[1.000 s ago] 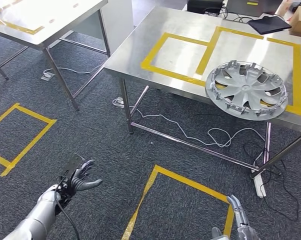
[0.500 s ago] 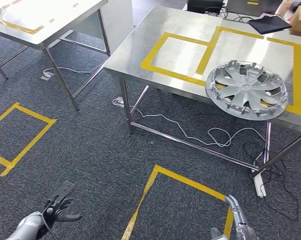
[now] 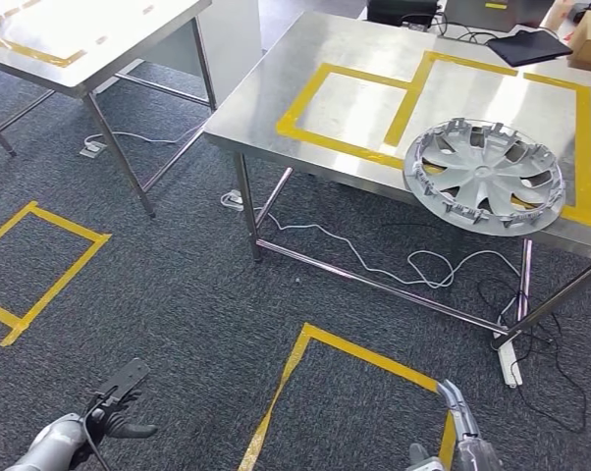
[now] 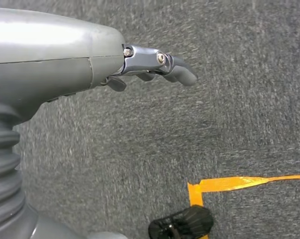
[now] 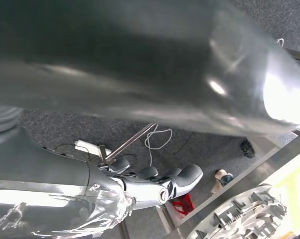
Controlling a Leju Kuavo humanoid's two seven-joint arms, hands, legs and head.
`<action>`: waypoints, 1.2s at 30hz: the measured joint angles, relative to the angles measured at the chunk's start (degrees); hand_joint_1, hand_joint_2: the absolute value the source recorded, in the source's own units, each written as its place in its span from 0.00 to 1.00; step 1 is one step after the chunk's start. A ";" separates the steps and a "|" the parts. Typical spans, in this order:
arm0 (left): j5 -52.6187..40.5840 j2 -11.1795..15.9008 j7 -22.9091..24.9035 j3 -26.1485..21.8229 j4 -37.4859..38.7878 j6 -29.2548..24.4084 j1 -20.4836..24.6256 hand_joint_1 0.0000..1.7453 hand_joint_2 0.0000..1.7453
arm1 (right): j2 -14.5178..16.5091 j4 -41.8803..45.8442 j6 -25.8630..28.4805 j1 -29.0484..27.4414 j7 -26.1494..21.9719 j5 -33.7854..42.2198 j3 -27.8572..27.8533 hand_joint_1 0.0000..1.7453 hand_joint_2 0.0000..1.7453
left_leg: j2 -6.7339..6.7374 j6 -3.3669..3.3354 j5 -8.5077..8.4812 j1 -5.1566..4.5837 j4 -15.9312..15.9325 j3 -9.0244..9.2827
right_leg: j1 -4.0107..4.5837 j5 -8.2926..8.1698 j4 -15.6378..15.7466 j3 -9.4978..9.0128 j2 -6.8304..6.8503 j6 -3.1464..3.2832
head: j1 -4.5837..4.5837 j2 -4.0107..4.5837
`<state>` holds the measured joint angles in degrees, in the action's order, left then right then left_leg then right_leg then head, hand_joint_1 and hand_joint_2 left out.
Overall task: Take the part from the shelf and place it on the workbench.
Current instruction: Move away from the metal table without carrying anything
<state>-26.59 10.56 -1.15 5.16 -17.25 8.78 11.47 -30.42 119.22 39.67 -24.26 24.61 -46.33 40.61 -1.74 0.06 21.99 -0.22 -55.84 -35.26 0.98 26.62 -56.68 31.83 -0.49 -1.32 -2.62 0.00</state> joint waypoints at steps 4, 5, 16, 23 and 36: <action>-0.48 -0.02 -0.05 0.11 0.00 -0.01 0.74 0.00 0.00 | 0.00 -0.56 0.02 0.79 -0.30 0.53 0.17 0.00 0.00 | 0.00 0.01 -0.02 0.00 0.00 0.00 | 0.00 -0.01 0.00 -0.02 0.00 0.00 | 0.00 0.00; -0.51 -0.02 -0.06 0.11 0.00 -0.01 0.81 0.00 0.00 | 0.00 -0.67 0.01 0.87 -0.32 0.56 0.20 0.00 0.00 | 0.00 0.01 -0.03 0.00 0.00 0.00 | 0.00 -0.01 0.00 -0.03 -0.01 0.01 | 0.01 0.00; 0.16 -0.96 -11.10 -0.72 -0.91 -2.30 1.11 0.00 0.00 | 0.21 -1.38 0.01 0.49 -1.84 -0.03 -0.09 0.00 0.00 | -0.01 0.00 -0.04 -0.01 -0.01 0.00 | -0.03 -0.01 0.00 0.07 0.02 0.01 | 0.01 0.00; 2.83 -4.24 -15.93 -2.88 -3.58 -0.74 1.73 0.00 0.00 | 1.60 -1.34 0.02 -0.64 -3.39 -1.10 -0.54 0.00 0.00 | 0.01 -0.09 -0.06 -0.14 -0.07 -0.11 | -0.15 -0.21 0.01 -0.44 -0.06 -0.13 | 0.01 0.00; 7.02 -5.50 -6.76 -10.85 0.54 -8.72 -4.48 0.00 0.00 | 3.98 1.22 0.06 -6.08 1.57 -7.05 -1.55 0.00 0.00 | 0.04 -1.59 0.15 0.10 0.56 0.37 | -0.62 4.19 -4.66 1.46 0.03 -1.72 | 0.26 0.00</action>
<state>-19.57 5.06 -7.91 -5.69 -16.70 0.05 6.99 -26.44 120.44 39.73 -30.35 26.18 -53.38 39.06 -1.70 -1.53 22.14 -0.12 -55.27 -34.90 0.36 30.80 -61.33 33.29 -0.45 -3.04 -2.37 0.00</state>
